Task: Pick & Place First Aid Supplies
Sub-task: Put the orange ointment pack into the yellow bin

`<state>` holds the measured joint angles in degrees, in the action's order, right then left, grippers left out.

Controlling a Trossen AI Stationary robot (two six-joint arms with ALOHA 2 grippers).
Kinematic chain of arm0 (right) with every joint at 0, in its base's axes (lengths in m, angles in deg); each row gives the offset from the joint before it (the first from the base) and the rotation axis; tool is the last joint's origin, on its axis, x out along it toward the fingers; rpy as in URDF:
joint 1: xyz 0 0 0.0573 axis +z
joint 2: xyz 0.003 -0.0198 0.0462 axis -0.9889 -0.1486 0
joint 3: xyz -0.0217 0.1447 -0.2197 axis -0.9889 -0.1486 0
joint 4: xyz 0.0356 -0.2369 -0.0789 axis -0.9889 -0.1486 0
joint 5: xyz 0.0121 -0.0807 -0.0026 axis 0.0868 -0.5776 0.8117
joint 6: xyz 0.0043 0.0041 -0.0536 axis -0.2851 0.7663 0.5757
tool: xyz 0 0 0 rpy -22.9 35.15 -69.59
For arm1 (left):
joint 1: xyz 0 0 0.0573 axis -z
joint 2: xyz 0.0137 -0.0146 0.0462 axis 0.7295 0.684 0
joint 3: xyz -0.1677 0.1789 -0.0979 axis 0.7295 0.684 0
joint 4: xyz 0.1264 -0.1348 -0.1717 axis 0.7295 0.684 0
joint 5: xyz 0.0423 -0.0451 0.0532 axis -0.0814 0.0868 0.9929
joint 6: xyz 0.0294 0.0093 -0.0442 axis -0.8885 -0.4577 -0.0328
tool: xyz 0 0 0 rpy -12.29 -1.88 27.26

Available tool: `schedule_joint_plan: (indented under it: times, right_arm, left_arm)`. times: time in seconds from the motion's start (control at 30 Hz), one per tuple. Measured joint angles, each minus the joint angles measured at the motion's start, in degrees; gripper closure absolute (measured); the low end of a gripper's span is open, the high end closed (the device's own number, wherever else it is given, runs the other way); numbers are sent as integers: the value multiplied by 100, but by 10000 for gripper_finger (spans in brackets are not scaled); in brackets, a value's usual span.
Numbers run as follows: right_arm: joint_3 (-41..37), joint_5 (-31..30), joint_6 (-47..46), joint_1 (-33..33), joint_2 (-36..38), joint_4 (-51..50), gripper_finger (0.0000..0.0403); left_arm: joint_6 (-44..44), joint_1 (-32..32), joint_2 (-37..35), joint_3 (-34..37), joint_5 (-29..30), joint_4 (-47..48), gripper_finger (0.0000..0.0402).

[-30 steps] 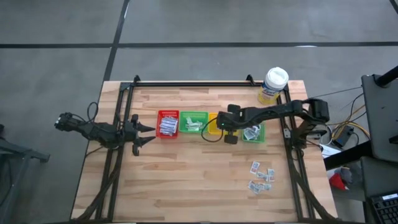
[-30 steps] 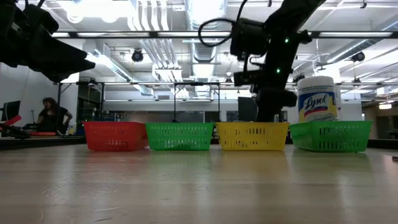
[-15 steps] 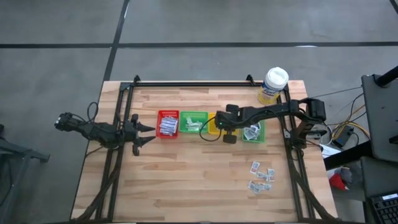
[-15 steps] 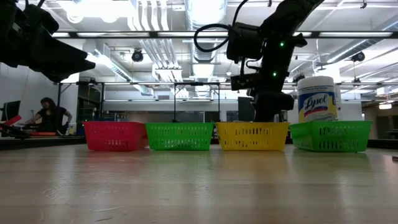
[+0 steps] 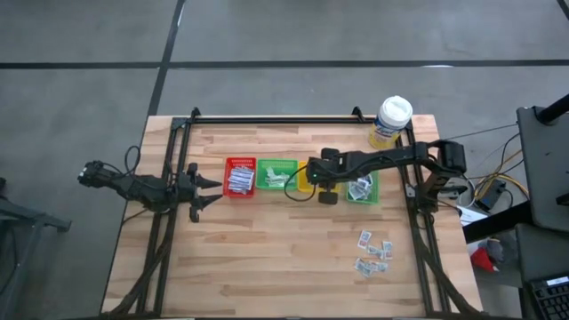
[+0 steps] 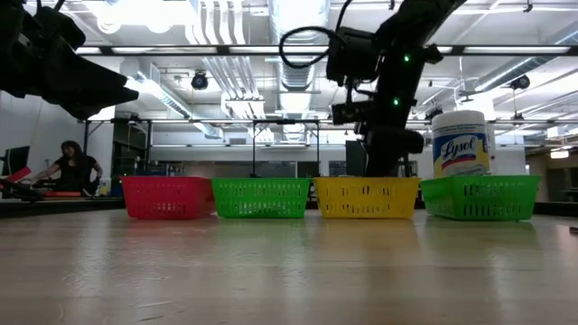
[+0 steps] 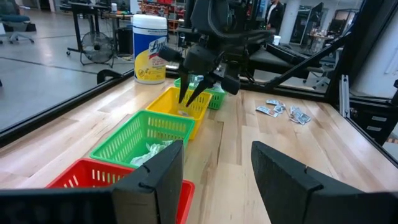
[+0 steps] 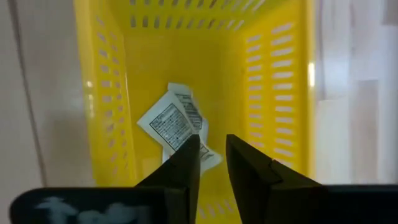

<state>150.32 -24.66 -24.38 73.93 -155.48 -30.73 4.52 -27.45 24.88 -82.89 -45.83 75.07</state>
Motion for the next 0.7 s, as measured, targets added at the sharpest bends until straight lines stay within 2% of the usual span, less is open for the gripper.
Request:
schedule_joint_plan:
  times: [0.13,0.37,0.53,0.7]
  right_arm:
    - [501,2,-109,17,37,-681,314]
    - [1772,229,-1318,119,46,-3084,312]
    - [2261,1445,-2112,229,107,-4184,324]
    - [2193,2521,-2329,439,274,-4287,333]
  left_arm:
    - [0,1,0,0,0,0,213]
    - [-3,2,0,0,0,0,213]
    - [-13,0,0,0,0,0,213]
    - [-15,1,0,0,0,-1,213]
